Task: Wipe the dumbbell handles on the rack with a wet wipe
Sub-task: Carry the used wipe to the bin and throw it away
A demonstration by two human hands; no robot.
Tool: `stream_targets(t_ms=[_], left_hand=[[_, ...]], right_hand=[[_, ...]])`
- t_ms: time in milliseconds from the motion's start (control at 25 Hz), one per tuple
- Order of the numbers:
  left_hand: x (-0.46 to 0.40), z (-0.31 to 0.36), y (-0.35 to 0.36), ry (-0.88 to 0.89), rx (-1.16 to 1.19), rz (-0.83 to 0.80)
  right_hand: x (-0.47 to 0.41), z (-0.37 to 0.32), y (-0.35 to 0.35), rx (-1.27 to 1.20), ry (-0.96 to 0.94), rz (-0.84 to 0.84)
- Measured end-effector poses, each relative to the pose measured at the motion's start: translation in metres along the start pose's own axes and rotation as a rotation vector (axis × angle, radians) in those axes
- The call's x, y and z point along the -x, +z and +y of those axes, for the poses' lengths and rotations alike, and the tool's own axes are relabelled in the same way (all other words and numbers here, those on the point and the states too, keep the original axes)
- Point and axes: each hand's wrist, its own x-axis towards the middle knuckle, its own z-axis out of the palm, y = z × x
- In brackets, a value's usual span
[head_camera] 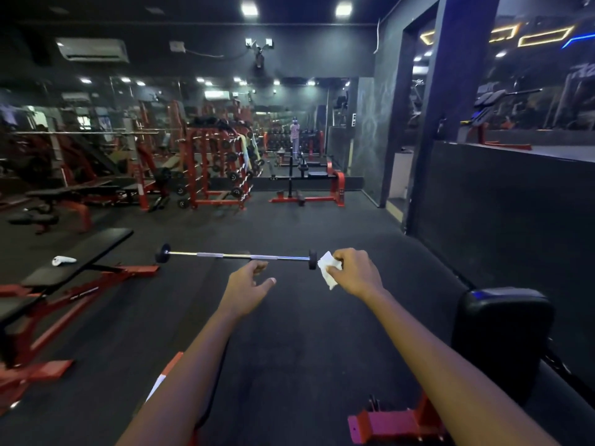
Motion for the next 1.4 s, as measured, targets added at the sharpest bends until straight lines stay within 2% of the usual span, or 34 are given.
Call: stream_targets(t_ms=[480, 680, 920, 1080, 1240, 1400], left_hand=[[-0.22, -0.04, 0.084, 0.001, 0.03, 0.062], [-0.305, -0.062, 0.138, -0.007, 0.018, 0.031], [-0.44, -0.093, 0.208, 0.033, 0.065, -0.04], [-0.55, -0.112, 0.261, 0.075, 0.108, -0.149], [-0.65, -0.109, 0.319, 0.161, 0.119, -0.258], [-0.704, -0.098, 0.392, 0.227, 0.14, -0.38]], right_hand=[[-0.251, 0.053, 0.046, 0.059, -0.116, 0.006], [-0.336, 0.096, 0.071, 0.098, -0.107, -0.02], [-0.452, 0.15, 0.1, 0.111, -0.01, 0.016], [-0.541, 0.189, 0.119, 0.115, 0.103, 0.067], [-0.611, 0.231, 0.121, 0.078, 0.238, 0.168], [-0.65, 0.283, 0.11, 0.089, 0.376, 0.218]])
